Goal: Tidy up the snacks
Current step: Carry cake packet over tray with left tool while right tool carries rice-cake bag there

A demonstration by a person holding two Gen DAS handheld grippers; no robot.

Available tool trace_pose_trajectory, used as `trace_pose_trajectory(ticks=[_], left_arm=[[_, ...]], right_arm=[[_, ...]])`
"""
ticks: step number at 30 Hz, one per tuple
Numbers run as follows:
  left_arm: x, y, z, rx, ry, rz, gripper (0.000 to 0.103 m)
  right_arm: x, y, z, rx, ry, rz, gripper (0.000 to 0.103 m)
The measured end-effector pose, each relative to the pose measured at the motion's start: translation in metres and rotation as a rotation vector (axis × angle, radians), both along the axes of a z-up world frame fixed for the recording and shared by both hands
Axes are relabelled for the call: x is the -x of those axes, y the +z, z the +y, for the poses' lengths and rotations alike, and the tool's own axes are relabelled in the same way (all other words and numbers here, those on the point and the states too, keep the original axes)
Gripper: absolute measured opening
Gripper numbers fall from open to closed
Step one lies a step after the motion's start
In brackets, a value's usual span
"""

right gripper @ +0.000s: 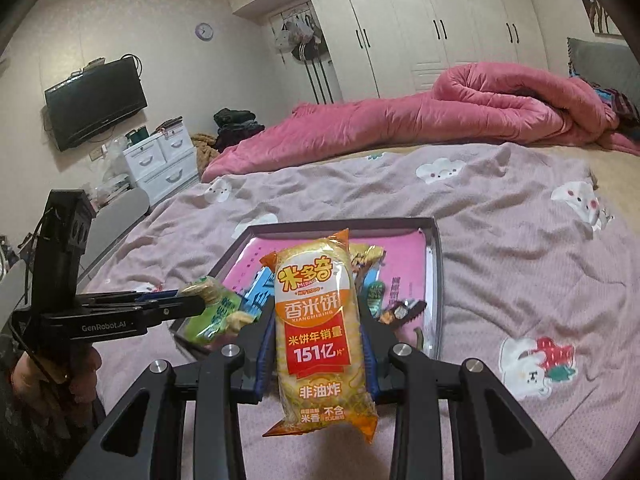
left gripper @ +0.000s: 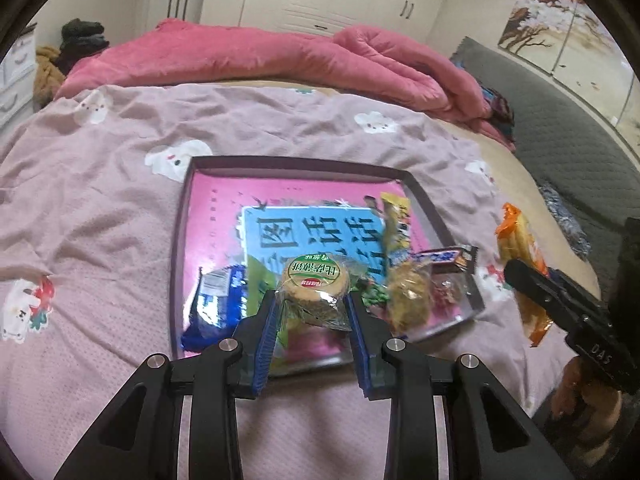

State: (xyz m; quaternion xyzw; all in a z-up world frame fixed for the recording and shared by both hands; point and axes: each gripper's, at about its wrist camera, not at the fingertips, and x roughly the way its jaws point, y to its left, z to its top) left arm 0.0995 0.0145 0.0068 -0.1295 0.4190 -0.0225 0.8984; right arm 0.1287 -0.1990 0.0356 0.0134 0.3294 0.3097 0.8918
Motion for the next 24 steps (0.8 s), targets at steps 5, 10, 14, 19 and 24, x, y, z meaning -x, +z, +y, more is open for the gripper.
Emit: trace_pose_trajectory(ticks=[5,10,14,19,24], left_arm=[[-0.008,-0.009,-0.001,-0.02,0.024,0.019,0.035],[-0.013,-0.018,-0.007,-0.032,0.025,0.036,0.035],[-0.017,-0.023,-0.01,-0.035,0.032,0.045,0.034],[-0.021,-0.026,-0.013,-0.043,0.035,0.055,0.034],[-0.025,-0.03,-0.014,-0.041,0.041,0.066,0.034]], right_arm=[[-0.008,-0.002,0.002,0.012,-0.016,-0.003,0.036],[-0.019,-0.004,0.001,0.007,-0.041,0.002,0.036],[-0.027,-0.006,0.003,0.001,-0.051,0.012,0.036],[-0.035,-0.013,0.006,-0.002,-0.059,0.033,0.036],[-0.044,-0.02,0.007,-0.012,-0.073,0.06,0.036]])
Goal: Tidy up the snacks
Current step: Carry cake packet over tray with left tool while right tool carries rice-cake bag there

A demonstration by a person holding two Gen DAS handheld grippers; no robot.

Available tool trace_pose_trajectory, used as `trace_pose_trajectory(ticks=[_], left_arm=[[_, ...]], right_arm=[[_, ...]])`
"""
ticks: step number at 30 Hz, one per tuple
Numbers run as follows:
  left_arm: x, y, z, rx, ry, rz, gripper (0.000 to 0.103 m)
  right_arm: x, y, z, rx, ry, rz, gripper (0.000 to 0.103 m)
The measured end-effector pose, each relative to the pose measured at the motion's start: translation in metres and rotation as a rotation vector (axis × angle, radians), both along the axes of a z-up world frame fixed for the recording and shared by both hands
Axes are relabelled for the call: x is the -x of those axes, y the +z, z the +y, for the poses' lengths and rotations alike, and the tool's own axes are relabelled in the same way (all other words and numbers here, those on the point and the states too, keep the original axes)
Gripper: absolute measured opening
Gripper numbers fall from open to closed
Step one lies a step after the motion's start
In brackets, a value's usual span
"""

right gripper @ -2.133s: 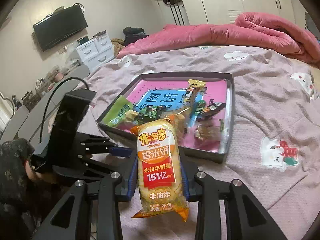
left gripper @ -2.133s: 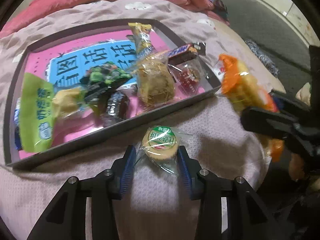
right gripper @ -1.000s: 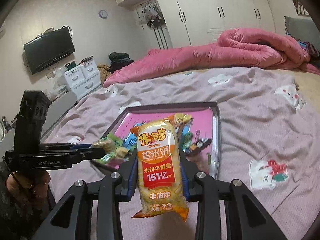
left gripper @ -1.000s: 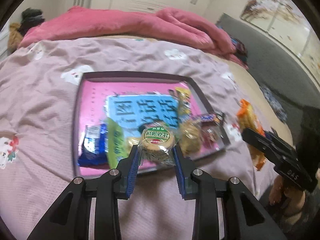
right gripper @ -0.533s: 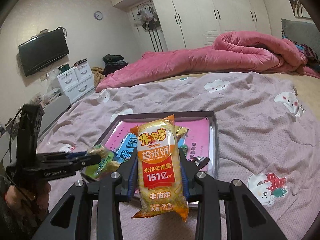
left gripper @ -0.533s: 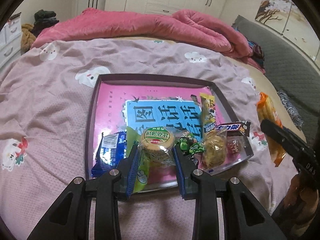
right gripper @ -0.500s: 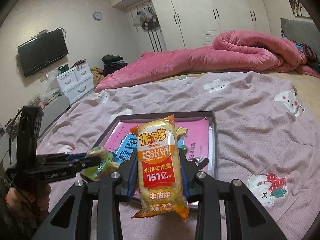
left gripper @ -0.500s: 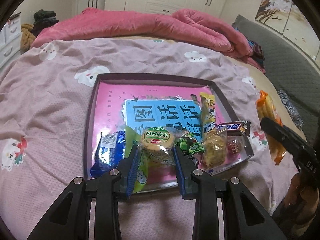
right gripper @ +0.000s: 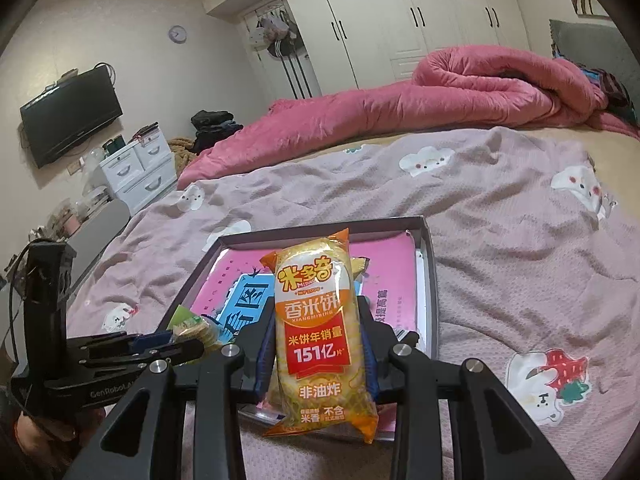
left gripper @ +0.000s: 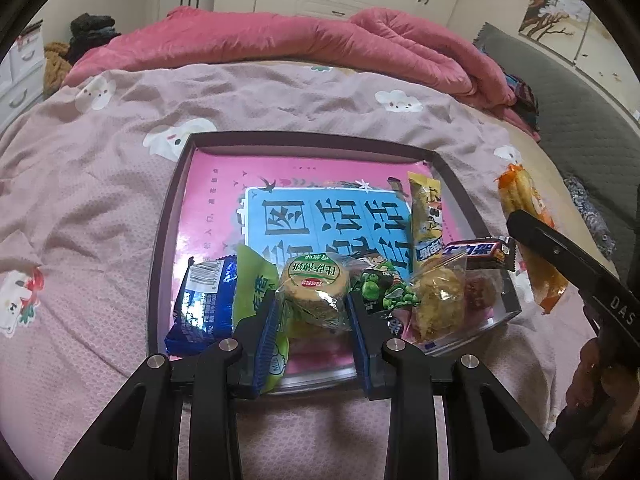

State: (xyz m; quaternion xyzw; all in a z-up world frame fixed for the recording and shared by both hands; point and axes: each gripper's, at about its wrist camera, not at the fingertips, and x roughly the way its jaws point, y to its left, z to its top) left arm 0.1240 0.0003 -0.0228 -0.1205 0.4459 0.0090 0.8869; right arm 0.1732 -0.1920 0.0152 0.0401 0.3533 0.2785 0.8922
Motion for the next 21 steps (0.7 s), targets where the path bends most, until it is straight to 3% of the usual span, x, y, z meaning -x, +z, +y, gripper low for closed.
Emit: trace_pose_trajectory(ticks=[14,21], left_arm=[[-0.004,-0.001,-0.004,-0.005,0.0,0.001,0.035],[-0.005,-0.001,-0.007,0.006,-0.014,-0.001,0.035]], right_arm=[[-0.015,-0.029,0.009,0.044,-0.034,0.059,0.036],[-0.011,-0.034,0.014,0.026,0.0,0.064,0.036]])
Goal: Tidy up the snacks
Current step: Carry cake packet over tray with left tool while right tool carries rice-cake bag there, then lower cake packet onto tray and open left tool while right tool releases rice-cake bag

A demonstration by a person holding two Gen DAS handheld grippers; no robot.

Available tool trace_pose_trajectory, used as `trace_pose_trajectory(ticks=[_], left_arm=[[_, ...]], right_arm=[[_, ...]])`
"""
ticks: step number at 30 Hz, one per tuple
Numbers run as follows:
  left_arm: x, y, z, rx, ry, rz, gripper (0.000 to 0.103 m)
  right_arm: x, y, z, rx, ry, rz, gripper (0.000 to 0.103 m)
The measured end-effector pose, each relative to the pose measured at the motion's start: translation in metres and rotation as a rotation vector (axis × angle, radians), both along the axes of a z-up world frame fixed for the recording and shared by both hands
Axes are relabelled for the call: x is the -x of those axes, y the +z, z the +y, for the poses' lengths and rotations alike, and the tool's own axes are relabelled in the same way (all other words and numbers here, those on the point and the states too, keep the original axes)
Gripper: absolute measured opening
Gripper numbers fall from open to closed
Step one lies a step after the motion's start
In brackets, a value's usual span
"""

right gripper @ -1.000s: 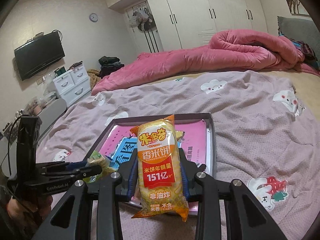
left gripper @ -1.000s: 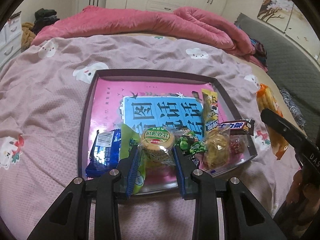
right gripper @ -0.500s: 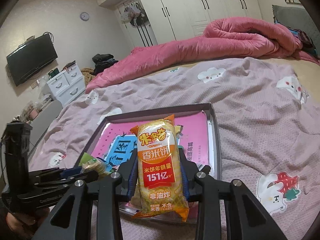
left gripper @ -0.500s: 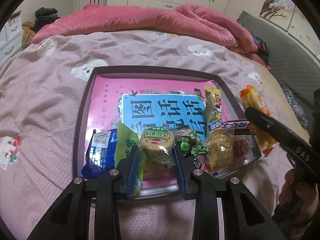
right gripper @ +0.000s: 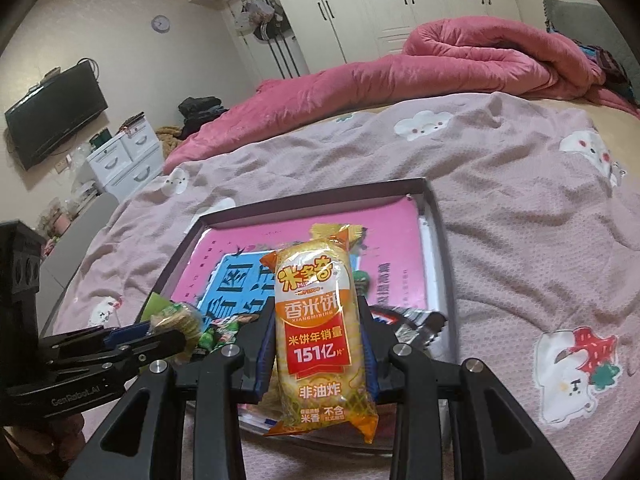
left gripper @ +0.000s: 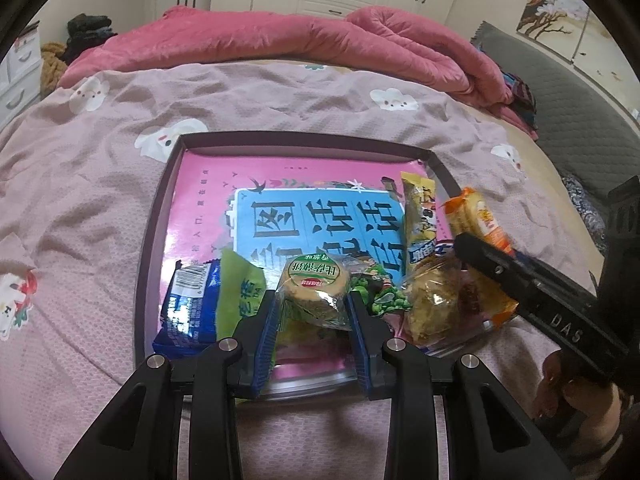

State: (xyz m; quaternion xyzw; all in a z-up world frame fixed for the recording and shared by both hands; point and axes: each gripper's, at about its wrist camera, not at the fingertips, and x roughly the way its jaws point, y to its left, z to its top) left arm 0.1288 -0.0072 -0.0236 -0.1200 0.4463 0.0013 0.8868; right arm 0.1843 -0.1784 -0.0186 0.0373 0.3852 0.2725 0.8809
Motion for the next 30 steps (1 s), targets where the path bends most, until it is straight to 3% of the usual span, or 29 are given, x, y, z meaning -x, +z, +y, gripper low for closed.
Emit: trace_pose_trajectory(ticks=[11,30], left_arm=[[-0.002,0.002,-0.009,-0.008,-0.015,0.0,0.035],[-0.005,-0.001,-0.016,-0.024,-0.021,0.017,0.035]], right_arm=[[-0.006,-0.004,0.002,0.025,-0.029,-0.002,0.036],[-0.009,-0.009,0.009,0.01,0.024,0.006,0.036]])
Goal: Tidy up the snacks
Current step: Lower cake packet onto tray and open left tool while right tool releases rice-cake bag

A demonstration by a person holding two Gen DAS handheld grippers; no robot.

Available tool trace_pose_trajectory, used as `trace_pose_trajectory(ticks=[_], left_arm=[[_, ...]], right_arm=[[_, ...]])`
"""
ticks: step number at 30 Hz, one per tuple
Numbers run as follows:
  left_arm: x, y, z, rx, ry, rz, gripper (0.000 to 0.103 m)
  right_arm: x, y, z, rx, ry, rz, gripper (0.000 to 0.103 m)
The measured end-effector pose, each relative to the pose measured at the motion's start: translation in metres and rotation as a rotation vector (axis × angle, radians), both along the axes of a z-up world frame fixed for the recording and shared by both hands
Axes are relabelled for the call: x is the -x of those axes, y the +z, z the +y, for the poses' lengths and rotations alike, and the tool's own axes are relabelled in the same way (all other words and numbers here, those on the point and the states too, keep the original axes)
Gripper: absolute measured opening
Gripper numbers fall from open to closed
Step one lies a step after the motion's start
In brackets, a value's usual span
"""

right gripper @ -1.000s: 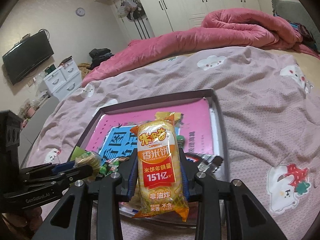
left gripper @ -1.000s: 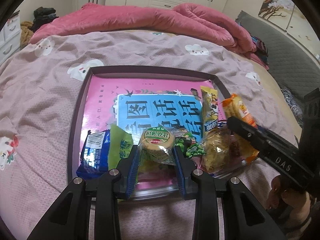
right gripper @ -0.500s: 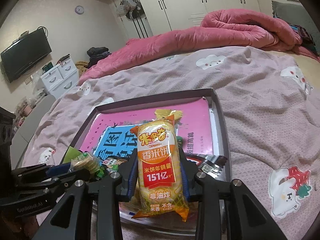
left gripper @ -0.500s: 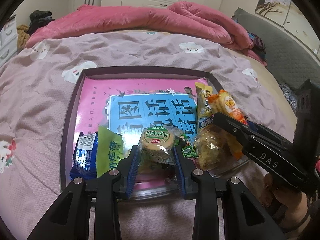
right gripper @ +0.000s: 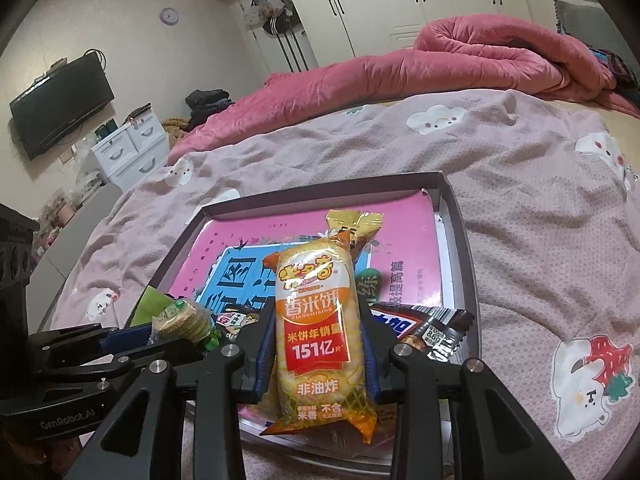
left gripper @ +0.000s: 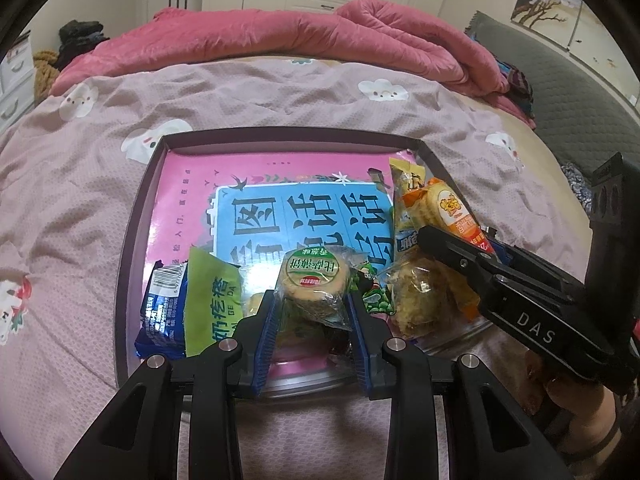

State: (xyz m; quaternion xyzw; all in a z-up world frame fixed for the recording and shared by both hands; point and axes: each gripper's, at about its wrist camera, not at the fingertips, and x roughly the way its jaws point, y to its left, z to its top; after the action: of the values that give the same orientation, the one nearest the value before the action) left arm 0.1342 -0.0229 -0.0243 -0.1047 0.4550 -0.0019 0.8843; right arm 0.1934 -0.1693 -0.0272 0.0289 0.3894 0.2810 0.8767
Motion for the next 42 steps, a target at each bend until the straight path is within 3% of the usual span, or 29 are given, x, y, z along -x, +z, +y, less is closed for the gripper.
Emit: trace_pose_trajectory(ticks=[18,42], left_arm=[[0.0,-0.001,-0.002,0.015,-0.011,0.002,0.035],[0.004,-0.001,-0.001,0.014,-0.002,0.002,0.036]], right_arm=[[0.006,0.005,-0.006,-0.005,-0.008,-0.007,0.044],[0.028,0.018,-0.019,-0.01,-0.024,-0.043,0.045]])
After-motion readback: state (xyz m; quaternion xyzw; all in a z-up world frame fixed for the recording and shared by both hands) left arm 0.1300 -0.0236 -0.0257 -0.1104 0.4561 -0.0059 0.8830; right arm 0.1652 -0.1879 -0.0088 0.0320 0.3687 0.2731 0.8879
